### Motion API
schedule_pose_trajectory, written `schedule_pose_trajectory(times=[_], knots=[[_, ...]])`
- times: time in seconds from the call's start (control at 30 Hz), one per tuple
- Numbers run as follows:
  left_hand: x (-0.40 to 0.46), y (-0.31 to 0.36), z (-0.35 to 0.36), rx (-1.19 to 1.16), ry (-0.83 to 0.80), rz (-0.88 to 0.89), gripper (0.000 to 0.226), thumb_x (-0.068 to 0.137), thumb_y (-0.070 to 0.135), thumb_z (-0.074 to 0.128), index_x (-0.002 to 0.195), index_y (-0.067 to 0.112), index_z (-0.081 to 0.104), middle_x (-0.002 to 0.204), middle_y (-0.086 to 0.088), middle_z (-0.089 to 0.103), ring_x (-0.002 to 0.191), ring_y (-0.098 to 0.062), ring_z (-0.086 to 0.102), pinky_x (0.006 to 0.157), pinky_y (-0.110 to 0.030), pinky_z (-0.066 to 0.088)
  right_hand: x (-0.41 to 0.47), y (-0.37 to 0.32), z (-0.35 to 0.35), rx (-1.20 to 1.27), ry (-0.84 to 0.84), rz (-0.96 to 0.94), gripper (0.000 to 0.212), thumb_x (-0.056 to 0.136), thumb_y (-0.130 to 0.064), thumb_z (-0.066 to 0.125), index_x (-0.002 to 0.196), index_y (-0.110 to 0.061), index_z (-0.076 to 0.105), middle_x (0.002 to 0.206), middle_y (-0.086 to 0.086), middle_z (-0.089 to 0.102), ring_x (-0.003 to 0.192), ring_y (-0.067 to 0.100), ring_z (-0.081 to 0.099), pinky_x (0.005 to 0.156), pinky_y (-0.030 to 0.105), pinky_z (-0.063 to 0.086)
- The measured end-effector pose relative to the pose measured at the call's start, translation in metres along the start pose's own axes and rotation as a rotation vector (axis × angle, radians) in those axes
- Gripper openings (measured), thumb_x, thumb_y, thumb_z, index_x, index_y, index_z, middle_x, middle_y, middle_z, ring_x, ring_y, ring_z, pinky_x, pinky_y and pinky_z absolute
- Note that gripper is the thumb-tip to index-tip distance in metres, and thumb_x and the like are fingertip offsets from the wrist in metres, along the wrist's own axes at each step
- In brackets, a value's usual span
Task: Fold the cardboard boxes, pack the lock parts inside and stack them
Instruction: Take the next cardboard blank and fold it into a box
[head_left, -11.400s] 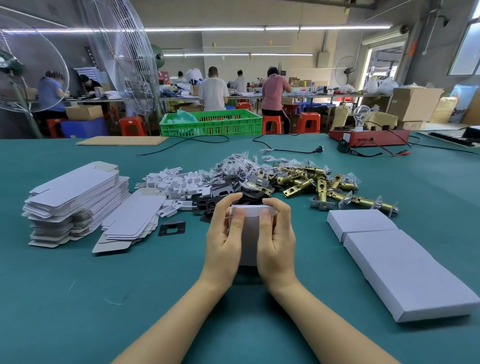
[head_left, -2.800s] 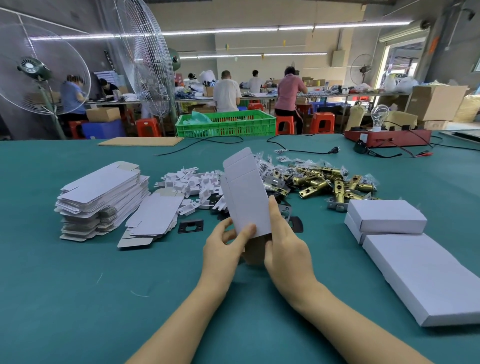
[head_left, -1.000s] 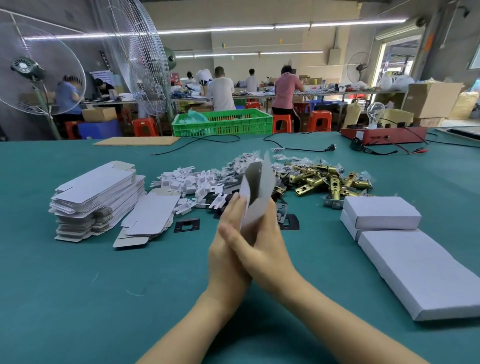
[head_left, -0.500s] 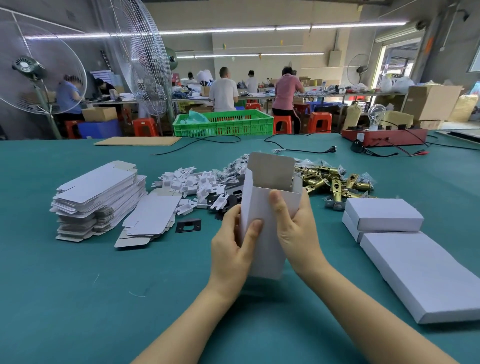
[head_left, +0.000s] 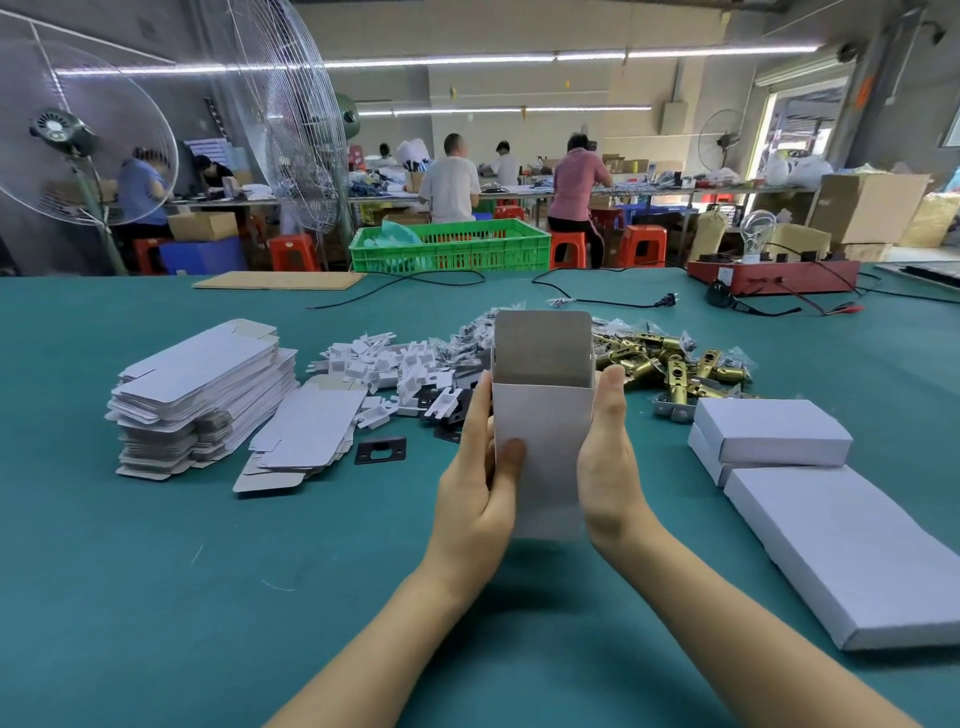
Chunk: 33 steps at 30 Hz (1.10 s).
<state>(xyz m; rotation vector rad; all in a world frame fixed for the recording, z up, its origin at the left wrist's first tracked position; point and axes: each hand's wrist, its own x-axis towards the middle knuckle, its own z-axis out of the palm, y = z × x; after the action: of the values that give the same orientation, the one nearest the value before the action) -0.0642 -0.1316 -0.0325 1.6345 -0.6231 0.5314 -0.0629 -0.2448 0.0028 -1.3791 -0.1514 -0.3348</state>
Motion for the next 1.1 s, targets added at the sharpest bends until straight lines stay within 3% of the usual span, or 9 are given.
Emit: schedule_pose_trajectory(times=[0.13,0.23,0.33,0.43,0.53,0.67,0.83,0.93,1.1], knots=[[-0.001,0.004,0.002,-0.058,-0.012,0.033,0.063,0.097,0.033,0.050,0.140,0.067,0.019,0.122,0.024,0.062,0.108,-0.016,0.065,0.094,-0.029,0.051,-0.003,-0.003,-0.001,0.073,-0.016,0.017,0.072,0.086,-0.071,0.030,0.126,-0.019,0.060,0.114,0.006,0.070,0.108,0.025,0.065,0.101,0.049,0.047],[-0.002,0.002,0.003,-0.068,0.007,0.029,0.059,0.092,0.046,0.051,0.139,0.067,0.023,0.107,0.015,0.063,0.093,-0.033,0.064,0.086,-0.040,0.053,-0.004,-0.002,-0.004,0.077,-0.004,-0.003,0.071,0.087,-0.068,0.029,0.127,-0.017,0.060,0.111,0.006,0.071,0.105,0.024,0.066,0.100,0.045,0.048],[-0.001,0.003,0.005,-0.071,0.007,0.017,0.053,0.092,0.048,0.049,0.137,0.067,0.027,0.103,0.000,0.053,0.084,-0.032,0.054,0.081,-0.042,0.048,-0.003,-0.002,-0.006,0.097,-0.008,0.018,0.073,0.083,-0.067,0.032,0.125,-0.015,0.061,0.111,0.007,0.071,0.105,0.026,0.066,0.099,0.043,0.047],[0.000,0.005,0.006,-0.055,0.030,0.088,0.044,0.096,0.040,0.044,0.132,0.063,0.036,0.112,0.016,0.058,0.076,-0.029,0.047,0.077,-0.023,0.044,-0.003,-0.003,-0.006,0.103,-0.019,0.032,0.072,0.083,-0.067,0.031,0.122,-0.016,0.063,0.113,0.006,0.071,0.110,0.023,0.064,0.099,0.038,0.046],[0.002,0.011,0.008,-0.097,0.067,0.072,0.033,0.096,0.038,0.041,0.121,0.059,0.044,0.108,0.026,0.055,0.067,-0.005,0.040,0.071,-0.013,0.039,-0.003,-0.004,-0.004,0.089,-0.023,0.037,0.070,0.082,-0.066,0.031,0.120,-0.018,0.064,0.113,0.002,0.071,0.110,0.017,0.064,0.094,0.028,0.046],[0.002,0.018,0.011,-0.212,0.101,-0.053,0.020,0.098,0.035,0.039,0.110,0.049,0.048,0.104,0.024,0.055,0.086,-0.006,0.051,0.085,-0.030,0.042,-0.005,-0.005,-0.003,0.074,-0.042,0.045,0.061,0.085,-0.064,0.034,0.111,-0.021,0.069,0.108,0.001,0.073,0.103,0.014,0.067,0.083,0.018,0.050],[0.007,0.033,0.007,-0.336,0.158,-0.247,0.016,0.091,0.046,0.039,0.089,0.053,0.054,0.108,-0.018,0.051,0.096,-0.040,0.047,0.090,-0.063,0.036,-0.006,-0.010,-0.002,0.097,-0.093,0.019,0.044,0.094,-0.051,0.036,0.105,-0.026,0.071,0.103,0.001,0.073,0.094,0.013,0.068,0.075,0.021,0.051],[0.009,0.033,0.004,-0.373,0.191,-0.282,0.015,0.090,0.050,0.041,0.084,0.048,0.055,0.111,-0.011,0.051,0.104,-0.038,0.046,0.101,-0.065,0.033,-0.007,-0.014,-0.001,0.148,-0.145,0.047,0.046,0.091,-0.049,0.040,0.108,-0.018,0.069,0.107,0.010,0.072,0.094,0.022,0.067,0.080,0.032,0.053],[0.012,0.034,0.004,-0.397,0.215,-0.294,0.018,0.091,0.045,0.044,0.077,0.047,0.055,0.103,0.000,0.053,0.099,-0.026,0.045,0.096,-0.062,0.036,-0.006,-0.019,0.001,0.102,-0.074,0.059,0.024,0.081,-0.044,0.053,0.081,-0.026,0.069,0.089,-0.002,0.071,0.081,0.014,0.061,0.075,0.033,0.044]])
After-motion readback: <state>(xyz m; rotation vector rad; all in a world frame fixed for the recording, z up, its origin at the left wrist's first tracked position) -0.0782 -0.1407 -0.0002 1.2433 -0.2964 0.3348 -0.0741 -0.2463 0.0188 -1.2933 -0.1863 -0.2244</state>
